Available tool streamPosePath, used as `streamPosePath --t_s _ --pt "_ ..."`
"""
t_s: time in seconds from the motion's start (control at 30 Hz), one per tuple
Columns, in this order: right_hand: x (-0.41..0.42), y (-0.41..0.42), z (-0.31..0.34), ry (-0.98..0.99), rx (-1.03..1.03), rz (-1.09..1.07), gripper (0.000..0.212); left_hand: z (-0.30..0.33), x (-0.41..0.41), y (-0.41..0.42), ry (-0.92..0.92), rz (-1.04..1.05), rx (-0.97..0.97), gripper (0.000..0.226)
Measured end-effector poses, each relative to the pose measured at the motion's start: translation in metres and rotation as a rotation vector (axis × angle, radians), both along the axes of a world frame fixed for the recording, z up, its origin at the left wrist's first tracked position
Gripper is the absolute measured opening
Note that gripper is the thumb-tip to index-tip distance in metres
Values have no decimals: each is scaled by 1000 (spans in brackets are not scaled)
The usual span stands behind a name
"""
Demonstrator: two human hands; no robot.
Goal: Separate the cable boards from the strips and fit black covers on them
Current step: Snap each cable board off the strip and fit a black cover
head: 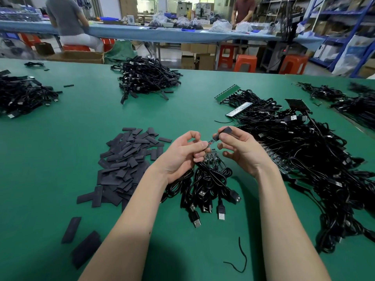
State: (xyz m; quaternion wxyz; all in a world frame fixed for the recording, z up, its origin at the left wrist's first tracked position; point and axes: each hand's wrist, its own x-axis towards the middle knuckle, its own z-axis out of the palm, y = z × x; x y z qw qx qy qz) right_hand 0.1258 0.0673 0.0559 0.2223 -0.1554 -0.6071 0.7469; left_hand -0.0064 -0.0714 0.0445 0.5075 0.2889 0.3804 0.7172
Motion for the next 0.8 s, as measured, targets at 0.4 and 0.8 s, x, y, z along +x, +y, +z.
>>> streamPosePath --t_s 0.4,0.8 --pt "-24 -4 -8 115 -225 116 44 4 -13 -8 72 -62 28 19" --pt "-12 -4 5 -29 69 78 7 12 -15 -11 188 -47 27 21"
